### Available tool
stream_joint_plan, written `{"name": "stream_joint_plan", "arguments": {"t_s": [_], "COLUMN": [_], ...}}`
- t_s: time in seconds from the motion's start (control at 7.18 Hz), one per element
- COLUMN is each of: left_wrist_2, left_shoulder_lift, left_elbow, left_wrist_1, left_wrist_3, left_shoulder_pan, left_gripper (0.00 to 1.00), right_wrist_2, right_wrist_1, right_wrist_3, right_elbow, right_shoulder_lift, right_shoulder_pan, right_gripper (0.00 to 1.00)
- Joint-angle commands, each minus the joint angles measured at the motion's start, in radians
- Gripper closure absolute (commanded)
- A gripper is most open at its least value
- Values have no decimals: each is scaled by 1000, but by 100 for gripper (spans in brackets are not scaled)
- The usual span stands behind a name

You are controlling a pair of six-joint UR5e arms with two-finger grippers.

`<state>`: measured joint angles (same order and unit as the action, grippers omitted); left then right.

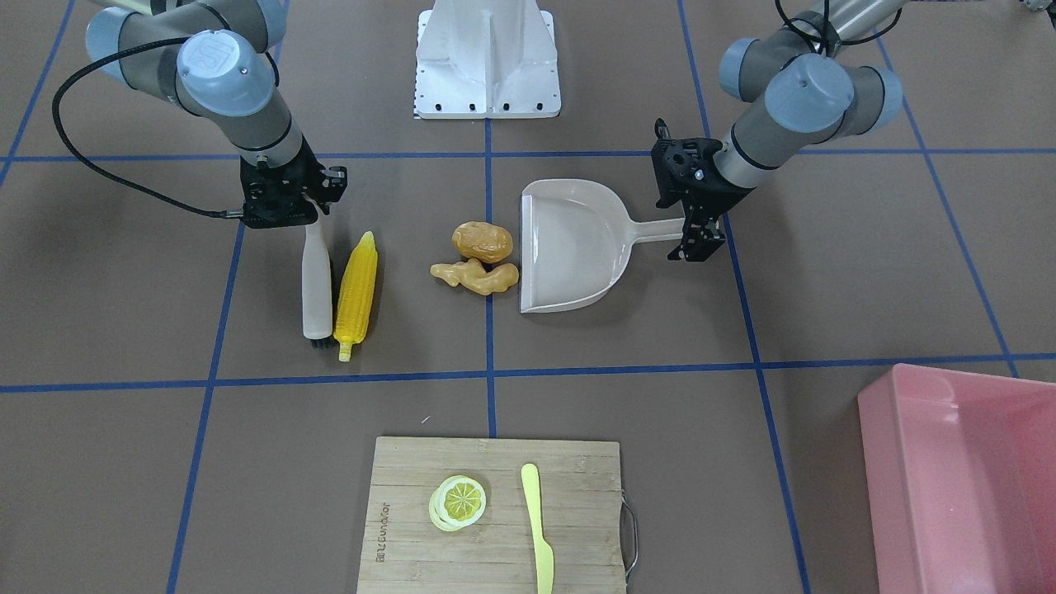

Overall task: Sweep and dump trash into bin
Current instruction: 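Move the brush with the right gripper behind the corn and ginger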

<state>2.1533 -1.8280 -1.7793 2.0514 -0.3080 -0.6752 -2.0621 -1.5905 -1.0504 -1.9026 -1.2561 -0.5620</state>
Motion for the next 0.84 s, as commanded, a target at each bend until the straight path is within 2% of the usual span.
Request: {"name": "stream_joint_plan", "arguments": {"t_s": [0.0, 0.42, 0.7], "left_wrist_2": [-1, -1, -4], "left_shoulder_lift": [3, 0, 3], "left_elbow": [-15, -15, -17], "left_wrist_1": [3, 1, 1], "left_wrist_3": [3, 33, 27], "left_shoulder_pan": [-4, 8, 8], "left_gripper": [5, 5, 5], "right_wrist_2": [11, 17, 26], "right_wrist_1": [1, 116, 129], "right_wrist_3": [-25, -120, -183], "right_elbow": [42, 106, 96], "right_shoulder_lift": [59, 118, 138], "right_shoulder_pan": [10, 43, 65], "right_gripper": [100, 100, 100]}}
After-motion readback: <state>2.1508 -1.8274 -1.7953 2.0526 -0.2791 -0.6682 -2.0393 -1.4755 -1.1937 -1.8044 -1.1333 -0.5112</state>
